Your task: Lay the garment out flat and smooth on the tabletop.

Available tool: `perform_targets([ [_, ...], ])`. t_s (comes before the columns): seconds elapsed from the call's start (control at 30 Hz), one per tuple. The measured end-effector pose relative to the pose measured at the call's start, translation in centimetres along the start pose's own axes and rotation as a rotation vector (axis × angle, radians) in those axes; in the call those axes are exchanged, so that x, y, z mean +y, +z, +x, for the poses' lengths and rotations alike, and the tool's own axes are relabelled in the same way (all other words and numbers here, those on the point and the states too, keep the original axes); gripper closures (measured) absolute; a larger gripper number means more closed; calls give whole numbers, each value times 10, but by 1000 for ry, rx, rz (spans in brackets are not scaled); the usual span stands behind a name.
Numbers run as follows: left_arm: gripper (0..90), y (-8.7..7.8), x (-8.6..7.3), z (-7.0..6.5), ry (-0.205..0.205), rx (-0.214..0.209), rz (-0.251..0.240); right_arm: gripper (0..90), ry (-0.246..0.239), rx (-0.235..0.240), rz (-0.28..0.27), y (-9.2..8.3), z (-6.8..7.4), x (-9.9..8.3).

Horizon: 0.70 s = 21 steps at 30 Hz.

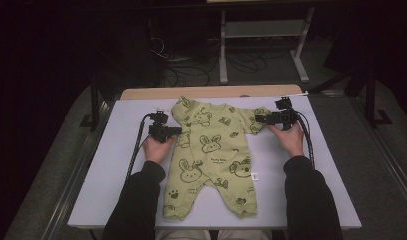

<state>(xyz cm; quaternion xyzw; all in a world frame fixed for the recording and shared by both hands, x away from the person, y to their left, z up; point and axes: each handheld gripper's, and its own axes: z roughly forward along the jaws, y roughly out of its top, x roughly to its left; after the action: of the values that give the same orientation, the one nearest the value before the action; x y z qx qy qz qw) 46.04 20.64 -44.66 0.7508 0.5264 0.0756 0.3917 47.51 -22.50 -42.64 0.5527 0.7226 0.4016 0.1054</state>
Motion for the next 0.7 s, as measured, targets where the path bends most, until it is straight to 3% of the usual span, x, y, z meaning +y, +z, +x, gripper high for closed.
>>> perform_targets([
  [0.07,879,-2,0,0,-1,9,-7,269,20,-27,24,3,1,0],
  [0.2,879,-5,-1,0,-3,19,-24,363,36,-31,60,10,2,-3],
  [0.3,878,-5,-4,2,-14,11,-22,557,17,-69,67,13,5,-4],
  [0.37,877,-5,-6,3,-16,4,-22,699,-1,-69,62,13,7,-3],
  [0.4,877,-4,-7,3,-17,3,-24,767,-27,-74,46,12,10,-2],
  [0.5,875,-4,-9,3,-19,0,-24,842,-85,-67,-8,7,23,2],
  [0.6,873,-4,-9,3,-17,-2,-28,852,-152,-39,-52,3,41,9],
  [0.7,873,-6,-8,2,-13,-5,-34,853,-221,12,-46,5,62,15],
])
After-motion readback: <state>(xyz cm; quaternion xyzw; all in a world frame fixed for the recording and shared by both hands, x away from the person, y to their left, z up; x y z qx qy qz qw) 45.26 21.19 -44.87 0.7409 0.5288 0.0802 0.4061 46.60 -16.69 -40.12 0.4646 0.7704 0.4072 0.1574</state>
